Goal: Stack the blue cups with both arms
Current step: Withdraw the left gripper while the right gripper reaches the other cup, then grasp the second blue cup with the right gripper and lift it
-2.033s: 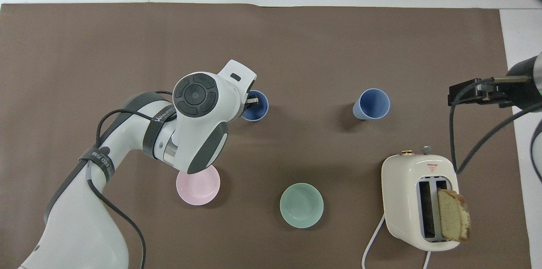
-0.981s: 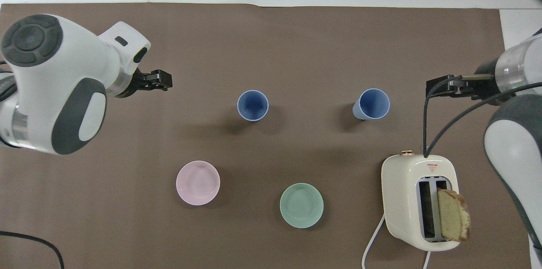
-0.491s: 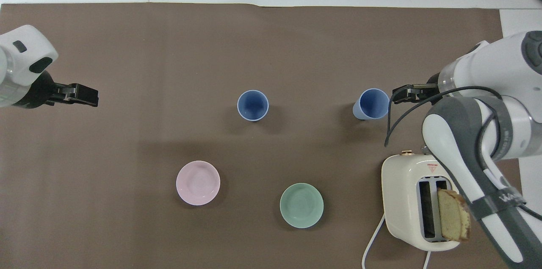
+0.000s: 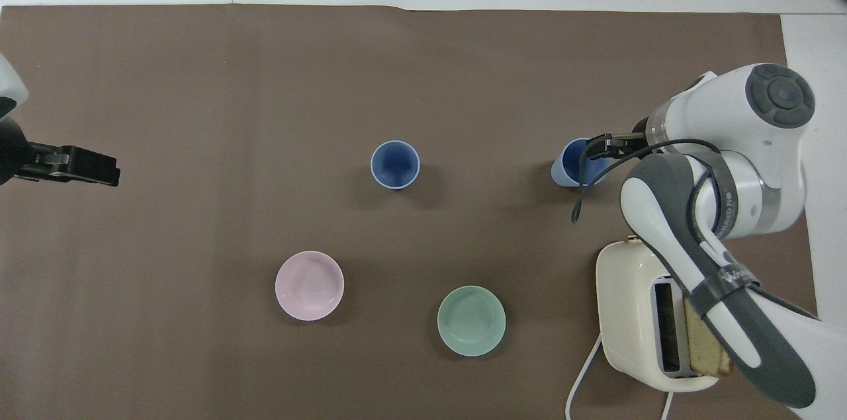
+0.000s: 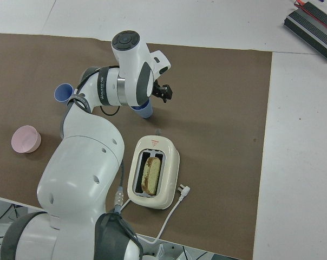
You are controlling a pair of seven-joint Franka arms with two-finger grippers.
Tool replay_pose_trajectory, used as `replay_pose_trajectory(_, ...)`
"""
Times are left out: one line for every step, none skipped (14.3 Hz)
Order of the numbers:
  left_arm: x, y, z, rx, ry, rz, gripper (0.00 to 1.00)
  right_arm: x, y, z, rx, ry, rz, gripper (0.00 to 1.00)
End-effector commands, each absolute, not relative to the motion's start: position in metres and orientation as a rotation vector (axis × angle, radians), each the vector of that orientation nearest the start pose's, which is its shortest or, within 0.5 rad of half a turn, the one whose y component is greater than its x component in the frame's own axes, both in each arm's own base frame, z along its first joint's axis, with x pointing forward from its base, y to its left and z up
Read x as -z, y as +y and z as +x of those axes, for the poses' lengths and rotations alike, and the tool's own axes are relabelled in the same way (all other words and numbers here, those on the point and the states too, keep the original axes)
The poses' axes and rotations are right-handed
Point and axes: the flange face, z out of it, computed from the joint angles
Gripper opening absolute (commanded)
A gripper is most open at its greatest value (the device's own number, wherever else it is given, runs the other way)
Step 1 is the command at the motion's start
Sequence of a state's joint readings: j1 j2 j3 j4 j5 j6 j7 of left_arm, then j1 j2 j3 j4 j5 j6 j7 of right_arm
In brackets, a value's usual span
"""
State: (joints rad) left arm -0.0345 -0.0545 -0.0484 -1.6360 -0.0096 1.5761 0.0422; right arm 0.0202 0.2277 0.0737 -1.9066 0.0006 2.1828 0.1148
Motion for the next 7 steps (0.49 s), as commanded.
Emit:
replay_pose_trajectory(-0.627,-0.041,0.534,-0.025,0.182,-3.152,1.00,-0.378,0.065,0.611,0.087,0.036,-3.096,1.00)
replay_pose_trajectory(-0.633,-0.040,0.534,-0.006,0.173,-3.161,1.00,-0.373,0.065,0.610,0.073,0.024,-3.097,1.00)
replay_pose_trajectory(-0.639,-0.040,0.533,0.009,0.171,-3.164,1.00,-0.369,0.063,0.609,0.061,0.007,-3.099,1.00)
replay_pose_trajectory(-0.647,-0.039,0.532,0.021,0.169,-3.166,1.00,-0.368,0.063,0.608,0.060,-0.039,-3.100,0.87)
replay_pose_trajectory(-0.649,-0.040,0.532,0.024,0.172,-3.166,1.00,-0.369,0.063,0.609,0.063,-0.061,-3.100,0.55)
replay_pose_trajectory(-0.653,-0.041,0.530,0.038,0.175,-3.167,1.00,-0.369,0.063,0.609,0.063,-0.061,-3.100,0.30)
replay_pose_trajectory(-0.655,-0.042,0.528,0.043,0.170,-3.168,1.00,-0.369,0.063,0.609,0.049,-0.061,-3.101,0.09)
